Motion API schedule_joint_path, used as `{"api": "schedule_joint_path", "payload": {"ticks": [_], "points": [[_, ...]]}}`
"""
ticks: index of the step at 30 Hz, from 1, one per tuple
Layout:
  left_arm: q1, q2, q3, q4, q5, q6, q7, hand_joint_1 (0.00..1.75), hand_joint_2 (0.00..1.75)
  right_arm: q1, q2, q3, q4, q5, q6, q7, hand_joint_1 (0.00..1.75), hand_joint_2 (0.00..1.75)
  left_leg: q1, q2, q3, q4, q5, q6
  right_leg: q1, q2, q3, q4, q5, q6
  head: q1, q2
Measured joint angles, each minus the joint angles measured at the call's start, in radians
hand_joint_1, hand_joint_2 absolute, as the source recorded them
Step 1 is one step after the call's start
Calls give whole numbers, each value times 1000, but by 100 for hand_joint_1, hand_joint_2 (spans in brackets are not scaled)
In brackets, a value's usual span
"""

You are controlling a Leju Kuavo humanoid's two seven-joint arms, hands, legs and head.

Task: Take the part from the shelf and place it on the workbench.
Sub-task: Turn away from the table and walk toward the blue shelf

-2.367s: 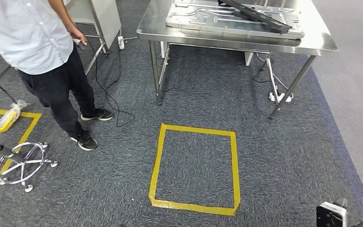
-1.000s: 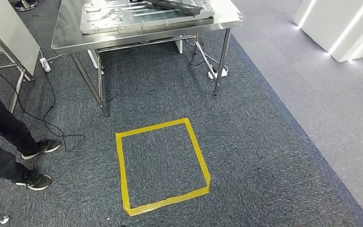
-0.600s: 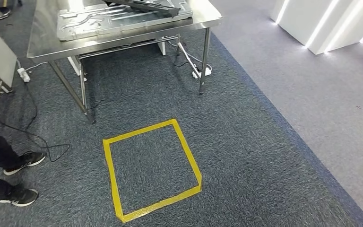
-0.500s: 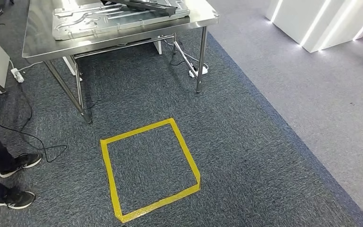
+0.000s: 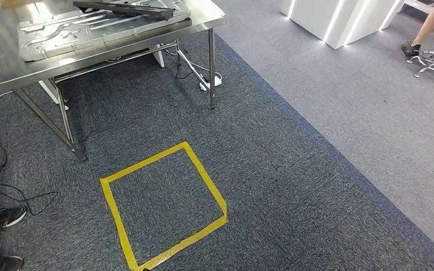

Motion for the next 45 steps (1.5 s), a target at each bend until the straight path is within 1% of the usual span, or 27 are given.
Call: {"api": "schedule_joint_path", "payload": {"ticks": [1,3,5,6,7,8,11,13,15,17,18,20,22,23,24,26,28,30,32,33,35,37,39,40,42,44,45], "points": [[-1,0,0,0,0,0,0,0,0,1,0,0,0,0,0,0,0,0,2,-1,1,3,-4,-5,-2,9,1,-3,2,-4,0,0],[-2,0,0,0,0,0,-1,0,0,1,2,-1,0,2,1,0,0,0,6,-35,-14,46,-38,-15,-7,26,3,-10,7,-16,0,0],[1,0,0,0,-1,0,-1,0,0,-2,3,-1,0,4,2,0,0,0,10,-79,-68,163,-101,-21,-7,44,2,-11,10,-24,-1,0],[2,0,0,0,-1,0,-1,0,0,-3,3,-1,0,6,3,0,0,0,11,-88,-99,229,-128,-23,-6,54,0,-11,11,-27,-1,0],[4,0,0,0,-1,0,-1,0,0,-2,3,-1,0,8,5,1,0,0,11,-92,-123,274,-138,-23,-5,66,-1,-9,11,-27,-1,0],[5,0,0,0,-1,0,-1,0,0,-2,3,-1,0,11,7,1,0,0,11,-94,-130,284,-128,-23,-5,79,-1,-7,11,-27,-1,0],[6,0,1,0,0,0,-1,0,0,0,3,-1,0,17,11,3,0,0,12,-97,-113,235,-75,-21,-5,101,-1,-3,10,-27,-1,0],[6,0,1,0,0,0,-1,0,0,0,3,-1,0,17,12,3,0,0,12,-97,-110,227,-70,-21,-5,103,-1,-2,10,-27,-1,0],[6,1,1,0,0,0,-1,0,0,-2,5,-1,1,18,16,3,0,0,14,-126,-73,137,-31,-17,-4,118,-3,3,9,-23,0,0],[3,1,2,0,0,2,-3,0,0,2,7,-1,1,19,25,1,0,0,15,-150,-29,31,12,-1,-6,150,-11,7,13,-5,0,0],[2,1,2,0,1,3,-5,0,0,3,8,-1,1,20,28,0,0,0,15,-149,-22,9,18,8,-7,145,-19,15,8,5,1,0],[2,1,2,0,0,4,-7,0,0,4,8,-1,1,21,31,-1,0,0,14,-118,-20,-2,27,25,-9,102,-49,76,-33,16,3,0],[5,1,3,0,0,4,-9,0,0,2,9,-1,1,22,33,-1,0,0,11,-91,-22,-3,28,30,-12,66,-102,187,-92,23,5,0],[6,1,3,0,0,4,-10,0,0,2,9,-1,1,25,36,-1,0,0,9,-77,-22,-3,28,30,-15,60,-121,231,-108,27,5,0],[7,2,3,0,0,4,-11,0,0,2,9,-1,2,28,40,-2,0,0,9,-63,-23,-2,26,30,-19,57,-126,245,-105,30,5,0],[5,2,3,0,0,4,-13,0,0,5,10,0,2,41,57,-4,0,0,9,-40,-22,0,22,27,-24,45,-86,179,-57,35,5,0],[4,2,3,0,2,4,-19,0,0,5,11,2,4,59,81,-6,0,0,7,-22,-19,5,15,19,-21,6,-22,58,-12,32,5,0],[4,2,3,0,4,0,-28,0,0,5,14,10,6,81,100,-4,0,0,4,-6,-16,8,10,6,-12,-17,3,4,-3,21,4,0],[1,2,4,0,8,-3,-35,0,0,7,18,21,9,102,108,-2,0,0,4,7,-10,6,7,-6,-9,0,2,1,-1,8,4,0],[-1,2,4,0,10,-3,-37,0,0,8,20,25,10,110,109,-2,0,0,6,1,-8,11,1,-12,-11,9,4,-4,1,2,4,0],[-2,2,6,0,12,-3,-40,0,0,8,28,32,11,120,107,-4,0,0,11,-41,-27,64,-37,-22,-16,29,8,-12,8,-11,3,0],[2,3,10,0,13,-3,-42,0,0,5,34,39,12,132,107,-5,0,0,14,-85,-85,189,-101,-27,-14,49,5,-12,10,-19,2,0],[6,3,13,0,12,-4,-43,0,0,6,37,50,15,151,109,-2,0,0,14,-95,-135,286,-128,-29,-12,74,4,-10,11,-21,2,0],[7,4,15,0,11,-4,-43,0,0,7,39,56,17,162,112,-1,0,0,15,-96,-137,284,-111,-29,-12,88,4,-8,11,-21,3,0],[7,6,16,0,10,-4,-41,0,0,8,40,69,21,185,120,4,0,0,19,-113,-95,177,-37,-27,-13,115,4,-2,9,-19,3,0],[7,7,19,0,8,-4,-40,0,0,7,43,86,25,212,128,12,0,0,23,-160,-50,64,11,-24,-12,138,-1,6,6,-11,3,0],[7,7,20,0,8,-5,-39,0,0,7,45,94,27,223,133,16,0,0,24,-177,-41,38,17,-22,-12,148,-6,9,6,-5,3,0]]}}
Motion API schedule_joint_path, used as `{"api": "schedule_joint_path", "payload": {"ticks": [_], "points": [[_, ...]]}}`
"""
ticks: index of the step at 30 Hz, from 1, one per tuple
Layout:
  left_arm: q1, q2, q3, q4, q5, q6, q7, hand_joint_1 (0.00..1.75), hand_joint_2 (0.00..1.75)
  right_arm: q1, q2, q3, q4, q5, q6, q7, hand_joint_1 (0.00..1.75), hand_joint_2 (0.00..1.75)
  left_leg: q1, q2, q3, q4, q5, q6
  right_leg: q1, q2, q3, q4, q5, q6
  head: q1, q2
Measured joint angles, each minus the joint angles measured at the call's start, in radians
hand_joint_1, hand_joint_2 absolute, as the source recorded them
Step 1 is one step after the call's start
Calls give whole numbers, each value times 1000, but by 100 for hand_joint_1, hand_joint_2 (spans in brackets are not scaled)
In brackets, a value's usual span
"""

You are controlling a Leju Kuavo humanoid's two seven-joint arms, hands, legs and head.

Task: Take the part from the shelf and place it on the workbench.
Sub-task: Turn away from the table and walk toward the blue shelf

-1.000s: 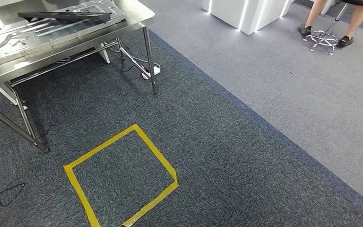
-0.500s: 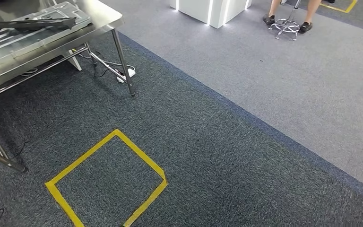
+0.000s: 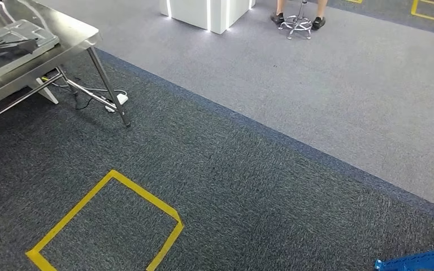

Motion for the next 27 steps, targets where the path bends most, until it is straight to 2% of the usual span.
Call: {"api": "schedule_joint_path", "payload": {"ticks": [1,3,4,5,7,8,9,10,11,12,14,15,16,18,19,20,22,23,24,25,26,27], "points": [[-1,0,1,0,-1,0,1,0,0,0,2,7,2,7,4,4,0,0,-2,-6,1,-6,-2,3,0,9,-4,1,2,7,0,0],[-3,0,1,0,-2,0,2,0,0,4,6,15,6,13,9,10,0,0,-2,16,4,-13,5,16,-3,21,-9,0,5,19,0,0],[-4,0,1,0,-2,0,2,0,0,5,7,18,7,16,10,12,0,0,-1,28,6,-19,10,25,-3,8,-15,11,-3,24,1,0],[-4,0,1,0,-3,0,3,0,0,6,9,22,9,18,10,14,0,0,0,41,7,-25,14,32,-2,-16,-28,39,-22,27,3,0],[-1,0,1,0,-4,0,3,0,0,5,11,30,11,22,10,15,0,0,-3,70,7,-30,17,40,0,-74,-81,151,-85,33,6,0],[1,0,1,0,-4,0,4,0,0,4,11,32,12,24,10,15,0,0,-5,85,6,-29,17,40,-1,-86,-112,213,-112,35,6,0],[2,0,1,0,-4,0,4,0,0,4,11,34,13,25,10,16,0,0,-6,100,5,-29,16,41,-2,-92,-132,257,-125,37,6,0],[3,0,2,0,-4,0,4,0,0,5,11,35,14,27,11,16,0,0,-7,114,5,-28,15,41,-2,-95,-137,269,-120,38,6,0],[2,0,2,0,-4,0,5,0,0,7,11,36,14,28,11,17,0,0,-7,126,6,-28,13,40,-3,-99,-120,238,-96,37,6,0],[1,1,2,0,-4,0,5,0,0,8,11,37,15,30,11,19,0,0,-7,137,9,-28,11,38,-2,-109,-85,175,-62,36,6,0],[-1,0,2,0,-5,0,5,0,0,9,11,41,15,32,12,21,0,0,-10,155,14,-27,6,31,5,-148,-14,40,-13,25,6,0],[-1,0,2,0,-6,0,6,0,0,7,11,42,15,32,12,21,0,0,-12,162,17,-28,4,26,9,-160,5,4,-4,19,6,0],[-2,0,2,0,-7,0,8,0,0,7,11,43,15,32,13,21,0,0,-14,168,20,-28,2,21,13,-165,9,-10,-5,13,6,0],[-4,0,1,0,-10,0,10,0,0,8,11,44,15,32,15,22,0,0,-15,181,25,-31,-1,10,13,-146,8,-12,-2,3,5,0],[-5,0,1,0,-12,0,10,0,0,9,12,45,15,32,16,23,0,0,-14,174,26,-25,-8,4,11,-137,10,-15,1,-3,5,0],[-6,0,1,0,-14,0,9,0,0,10,12,47,15,33,17,25,0,0,-12,158,19,-4,-25,-1,8,-127,11,-19,4,-9,5,0],[-5,0,1,0,-16,0,9,0,0,8,12,49,16,38,20,28,0,0,-8,109,-23,97,-87,-7,6,-108,10,-22,8,-18,4,0],[-3,0,1,0,-15,0,8,0,0,7,12,51,16,42,22,30,0,0,-7,94,-56,166,-119,-7,7,-98,9,-21,8,-21,3,0],[-1,0,1,0,-15,0,8,0,0,7,12,52,16,44,24,32,0,0,-7,87,-83,224,-139,-7,8,-86,8,-19,9,-22,3,0],[1,0,1,0,-15,0,8,0,0,8,12,54,16,47,25,34,0,0,-7,84,-99,252,-138,-6,9,-73,7,-17,9,-23,3,0],[2,0,1,0,-15,0,8,0,0,9,12,55,16,48,25,36,0,0,-7,82,-99,248,-121,-3,10,-60,7,-15,8,-23,3,0],[3,0,1,0,-15,0,9,0,0,10,12,56,16,50,25,38,0,0,-7,77,-79,198,-84,0,10,-46,7,-12,8,-22,3,0]]}}
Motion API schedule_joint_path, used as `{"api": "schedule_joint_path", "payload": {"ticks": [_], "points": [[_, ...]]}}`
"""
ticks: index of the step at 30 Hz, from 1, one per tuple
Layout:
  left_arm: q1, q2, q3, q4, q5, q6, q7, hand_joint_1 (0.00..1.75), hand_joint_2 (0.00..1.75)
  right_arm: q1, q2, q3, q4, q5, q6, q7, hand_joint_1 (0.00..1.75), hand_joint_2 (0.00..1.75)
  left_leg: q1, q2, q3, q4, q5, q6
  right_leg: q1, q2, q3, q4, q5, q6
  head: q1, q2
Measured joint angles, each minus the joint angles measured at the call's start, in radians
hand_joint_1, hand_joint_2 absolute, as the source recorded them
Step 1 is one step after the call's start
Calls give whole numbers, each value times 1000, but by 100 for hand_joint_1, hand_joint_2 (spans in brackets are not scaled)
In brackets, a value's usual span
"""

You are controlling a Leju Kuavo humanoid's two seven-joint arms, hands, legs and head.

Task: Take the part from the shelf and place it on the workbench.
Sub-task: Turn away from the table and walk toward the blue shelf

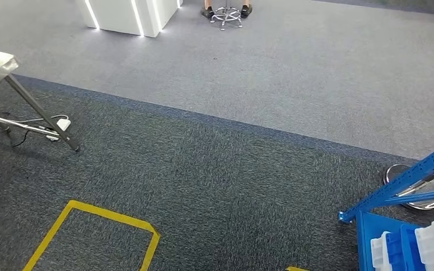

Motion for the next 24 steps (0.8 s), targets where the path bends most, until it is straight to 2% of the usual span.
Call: {"api": "schedule_joint_path", "payload": {"ticks": [1,3,4,5,7,9,11,12,13,14,15,17,18,19,20,22,24], "points": [[0,0,0,0,0,0,0,0,0,0,0,1,0,2,0,1,0,0,0,-14,29,-70,39,5,0,13,0,2,-1,1,0,0],[0,1,0,0,0,0,1,0,0,-1,1,1,0,7,1,2,0,0,0,-53,76,-187,86,11,0,36,-4,7,-1,8,0,0],[-2,1,0,0,0,0,1,0,0,0,1,2,0,9,2,2,0,0,-2,-64,84,-209,89,13,-1,44,-7,8,0,14,0,0],[-3,2,0,0,0,0,0,0,0,1,1,2,1,11,2,2,0,0,-4,-65,87,-214,88,14,-3,52,-9,7,1,21,0,0],[-6,1,0,0,2,0,-1,0,0,4,1,2,1,13,3,2,0,0,-3,-46,91,-224,96,25,-5,60,-12,7,3,33,0,0],[-6,1,0,0,6,0,-4,0,0,4,0,2,1,15,3,2,0,0,1,-23,97,-238,105,39,-3,20,-33,50,-28,41,4,0],[-4,1,0,0,8,0,-7,0,0,2,0,3,1,16,4,2,0,0,-1,4,97,-242,107,46,-5,-30,-90,167,-92,48,8,0],[-3,1,0,0,9,-1,-8,0,0,1,0,4,1,16,4,2,0,0,-2,18,97,-242,105,47,-8,-40,-119,226,-117,51,7,0],[-2,1,1,0,9,-1,-8,0,0,1,0,5,1,16,5,2,0,0,-2,32,97,-242,103,47,-11,-45,-136,261,-124,54,7,0],[-2,1,1,0,10,-2,-9,0,0,2,-1,6,1,17,5,2,0,0,-2,45,98,-241,101,46,-13,-49,-135,260,-112,56,7,0],[-2,1,1,0,10,-3,-11,0,0,2,-1,8,1,18,6,2,0,0,-2,56,100,-240,99,44,-15,-55,-115,223,-84,57,8,0],[-3,1,0,0,10,-5,-15,0,0,1,-2,9,1,21,9,2,0,0,-4,77,107,-238,91,37,-12,-92,-43,88,-23,52,8,0],[-3,1,0,0,10,-6,-16,0,0,0,-2,10,1,23,9,2,0,0,-6,85,110,-236,87,31,-8,-110,-15,36,-6,47,7,0],[-4,1,0,0,10,-7,-18,0,0,-2,-2,11,1,25,10,2,0,0,-8,93,113,-236,83,26,-4,-122,0,5,0,41,7,0],[-5,1,0,0,10,-9,-18,0,0,-2,-2,13,1,27,10,2,0,0,-9,101,116,-236,80,20,1,-123,1,-1,-3,36,7,0],[-10,2,0,0,10,-11,-20,0,0,0,-2,16,2,28,10,2,0,0,-8,110,124,-236,75,9,-1,-102,1,-5,-1,26,7,0],[-13,2,0,0,10,-12,-21,0,0,-1,-2,17,2,29,10,2,0,0,-3,73,113,-199,45,-1,-8,-81,5,-13,3,15,6,0]]}}
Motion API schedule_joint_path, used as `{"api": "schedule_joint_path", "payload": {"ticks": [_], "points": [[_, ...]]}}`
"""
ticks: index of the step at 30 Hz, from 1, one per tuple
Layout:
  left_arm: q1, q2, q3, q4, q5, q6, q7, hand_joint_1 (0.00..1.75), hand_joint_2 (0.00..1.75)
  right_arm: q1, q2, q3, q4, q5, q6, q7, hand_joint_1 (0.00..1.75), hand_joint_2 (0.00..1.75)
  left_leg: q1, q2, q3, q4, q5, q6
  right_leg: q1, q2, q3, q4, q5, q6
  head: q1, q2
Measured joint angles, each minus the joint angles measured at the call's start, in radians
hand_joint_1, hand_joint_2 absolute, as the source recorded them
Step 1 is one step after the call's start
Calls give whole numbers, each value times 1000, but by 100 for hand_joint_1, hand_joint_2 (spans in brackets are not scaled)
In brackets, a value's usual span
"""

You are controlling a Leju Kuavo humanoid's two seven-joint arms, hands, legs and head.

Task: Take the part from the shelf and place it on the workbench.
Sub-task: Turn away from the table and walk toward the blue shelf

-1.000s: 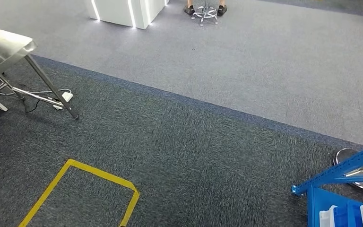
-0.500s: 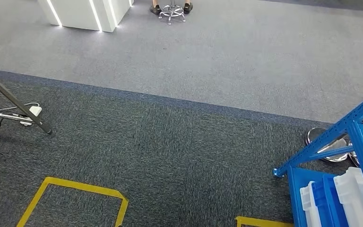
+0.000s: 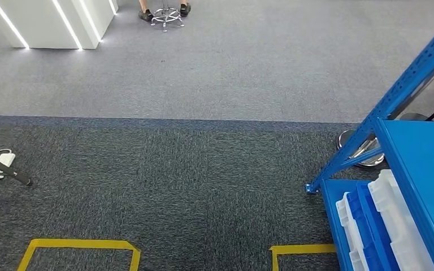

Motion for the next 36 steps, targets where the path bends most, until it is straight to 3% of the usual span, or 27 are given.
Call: {"api": "schedule_joint_path", "payload": {"ticks": [2,3,4,5,6,7,9,11,13,15,17,19,20,21,22,24,26,29,31,33,34,35,36], "points": [[3,0,0,0,-1,0,1,0,0,-3,0,1,0,1,-1,0,0,0,4,-51,-52,112,-63,-5,-2,21,1,-3,2,-8,-1,0],[5,0,0,0,-1,-1,2,0,0,-5,0,1,0,1,-1,0,0,0,5,-62,-87,182,-92,-7,-2,33,1,-2,2,-9,-2,0],[8,0,0,0,-2,-1,3,0,0,-5,0,2,0,1,-1,2,0,0,5,-66,-116,235,-107,-7,-1,47,1,-2,2,-10,-1,0],[9,0,0,0,-3,-1,4,0,0,-5,0,2,0,2,-1,4,0,0,5,-67,-131,256,-100,-7,-1,61,2,-1,2,-10,-2,0],[10,1,0,0,-4,-2,6,0,0,-4,0,2,0,3,-1,8,0,0,5,-69,-127,236,-72,-5,-1,75,3,0,1,-9,-2,0],[10,1,0,0,-5,-2,7,0,0,-3,0,2,0,4,0,12,0,0,6,-78,-105,177,-29,-3,-2,89,4,2,0,-8,-1,0],[12,3,0,0,-9,-3,9,0,0,-4,0,3,1,8,2,18,0,0,8,-122,-54,44,37,2,-2,115,1,11,-4,0,-1,0],[12,4,0,0,-12,-4,9,0,0,-4,0,5,2,13,6,23,0,0,8,-150,-34,-10,51,7,-2,135,-7,17,-5,11,-1,0],[9,4,0,0,-11,-4,7,0,0,-2,0,7,2,18,8,25,0,0,6,-132,-32,-15,55,17,-5,150,-12,16,-2,24,-1,0],[8,5,0,0,-11,-3,4,0,0,0,-1,8,2,22,9,26,0,0,8,-108,-28,-25,62,32,-4,118,-25,40,-19,33,0,0],[9,6,0,0,-11,-2,2,0,0,-3,-2,9,2,23,10,25,0,0,8,-82,-27,-31,64,41,-2,62,-73,141,-76,40,1,0],[11,7,0,0,-11,-1,0,0,0,-6,-2,10,2,22,12,21,0,0,5,-53,-27,-31,61,45,-4,39,-135,266,-128,45,1,0],[11,8,0,0,-11,-1,0,0,0,-6,-3,9,2,22,12,20,0,0,4,-39,-27,-30,60,46,-5,35,-148,293,-130,46,1,0],[11,8,0,0,-11,-1,-1,0,0,-5,-4,9,2,22,12,19,0,0,3,-27,-25,-30,58,45,-5,31,-142,282,-113,46,1,0],[9,9,0,0,-11,-1,-2,0,0,-5,-5,9,2,22,12,18,0,0,2,-16,-22,-30,56,44,-4,23,-115,234,-81,44,1,0],[7,9,0,0,-12,-1,-4,0,0,-7,-8,9,2,22,13,14,0,0,-1,3,-14,-29,49,39,5,-23,-41,94,-21,31,1,0],[6,9,0,0,-14,-1,-4,0,0,-11,-10,9,2,22,14,10,0,0,-5,22,-8,-29,43,28,16,-54,-5,19,-3,17,1,0],[0,10,0,0,-14,-1,-4,0,0,-11,-11,9,2,22,15,8,0,0,-7,42,3,-30,35,14,16,-27,-5,8,-2,6,0,0],[-2,11,-1,0,-14,0,-5,0,0,-11,-12,9,2,22,15,8,0,0,-4,3,-8,10,3,3,6,-6,0,-1,4,-4,-1,0],[0,11,-1,0,-14,0,-6,0,0,-13,-12,9,2,22,17,8,0,0,1,-49,-64,131,-62,-4,2,18,1,-4,7,-12,-2,0],[2,12,-1,0,-14,0,-6,0,0,-14,-12,9,3,22,18,8,0,0,3,-60,-97,197,-88,-7,2,31,1,-4,7,-13,-2,0],[4,12,-1,0,-13,0,-7,0,0,-13,-12,9,3,22,21,9,0,0,3,-65,-121,243,-96,-8,2,46,1,-3,7,-14,-3,0],[5,13,0,0,-12,0,-8,0,0,-13,-12,9,3,23,23,12,0,0,4,-67,-130,251,-83,-9,2,60,2,-2,7,-14,-3,0]]}}
